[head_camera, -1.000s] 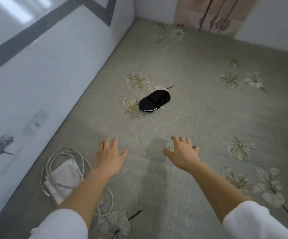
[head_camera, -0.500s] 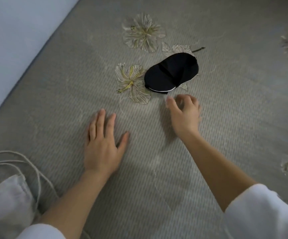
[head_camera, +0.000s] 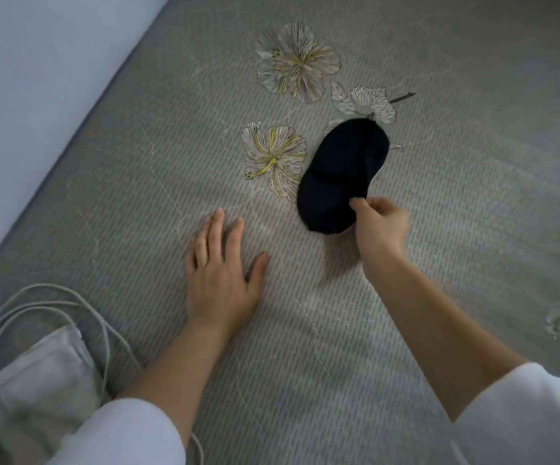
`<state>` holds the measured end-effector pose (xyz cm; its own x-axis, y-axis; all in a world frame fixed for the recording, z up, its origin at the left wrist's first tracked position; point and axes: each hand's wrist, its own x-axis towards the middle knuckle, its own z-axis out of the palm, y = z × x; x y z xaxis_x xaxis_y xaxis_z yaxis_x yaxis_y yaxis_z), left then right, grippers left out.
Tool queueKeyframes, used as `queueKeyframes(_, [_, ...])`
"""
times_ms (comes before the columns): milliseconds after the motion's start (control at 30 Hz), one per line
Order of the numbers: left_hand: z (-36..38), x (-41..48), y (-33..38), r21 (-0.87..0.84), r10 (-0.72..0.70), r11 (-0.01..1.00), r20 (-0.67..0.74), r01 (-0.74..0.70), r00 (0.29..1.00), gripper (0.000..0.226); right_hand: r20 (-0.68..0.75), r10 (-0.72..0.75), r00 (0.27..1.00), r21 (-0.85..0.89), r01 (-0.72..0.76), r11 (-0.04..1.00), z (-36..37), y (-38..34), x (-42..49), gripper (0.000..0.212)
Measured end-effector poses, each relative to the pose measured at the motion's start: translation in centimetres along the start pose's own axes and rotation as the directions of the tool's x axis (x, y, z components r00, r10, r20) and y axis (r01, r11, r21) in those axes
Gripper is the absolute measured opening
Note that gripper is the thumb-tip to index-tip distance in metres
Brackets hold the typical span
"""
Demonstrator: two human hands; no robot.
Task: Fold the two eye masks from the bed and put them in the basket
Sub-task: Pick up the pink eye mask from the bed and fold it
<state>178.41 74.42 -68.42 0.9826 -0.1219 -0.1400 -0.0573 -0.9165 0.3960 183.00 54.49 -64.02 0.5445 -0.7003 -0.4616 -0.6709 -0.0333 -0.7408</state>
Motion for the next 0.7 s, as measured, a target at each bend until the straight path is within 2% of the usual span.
queueKeyframes(67, [-0.4,0.1,-0.1,-0.024,-0.003,1.0,0.043,0.004,0.999,0.066,0.085,0.02,0.996,0.034,-0.023,0.999,-1.8,1.4,-2.1,0.013])
queueKeyframes(167, [-1.9,0.9,-0.5,-0.136,-0.001,0.99,0.209,0.03,0.978,0.068,0.181,0.014,0.983,0.059,-0.025,0.998,-4.8,2.7,-5.9,0.006])
queueKeyframes(233, [-3.7,0.2,-0.1,-0.296,-0.08,0.935,0.359,0.195,0.93,0.063,0.226,0.019,0.974,0.068,-0.035,0.997,-6.5,3.0,-8.5,0.007])
queueKeyframes(300, [-5.8,-2.4,1.2,-0.507,-0.144,0.774,0.444,0.38,0.884,0.062,0.291,0.022,0.957,0.072,-0.045,0.996,-8.5,3.0,-11.5,0.004])
queueKeyframes(400, [-9.9,-9.5,4.0,-0.664,-0.116,0.491,0.593,0.565,0.797,0.031,0.396,0.005,0.918,0.037,-0.021,0.999,-11.7,2.6,-16.7,0.002])
queueKeyframes(500, [-13.8,-15.3,5.7,-0.748,-0.13,0.191,0.623,0.636,0.772,0.034,0.477,0.006,0.879,-0.007,-0.003,1.0,-15.1,2.3,-21.4,0.007])
queueKeyframes(567, [-16.5,-18.6,6.3,-0.763,-0.126,0.09,0.629,0.64,0.767,0.037,0.514,0.0,0.858,-0.021,0.012,1.0,-17.3,2.1,-24.5,0.004])
queueKeyframes(633, [-19.1,-21.8,6.8,-0.776,-0.111,0.084,0.616,0.625,0.78,0.03,0.535,0.011,0.845,-0.034,0.009,0.999,-19.4,2.0,-27.5,0.005])
queueKeyframes(700, [-21.5,-24.5,7.2,-0.808,-0.084,0.195,0.551,0.556,0.83,0.015,0.565,0.022,0.825,-0.025,-0.01,1.0,-21.3,1.8,-30.2,0.011])
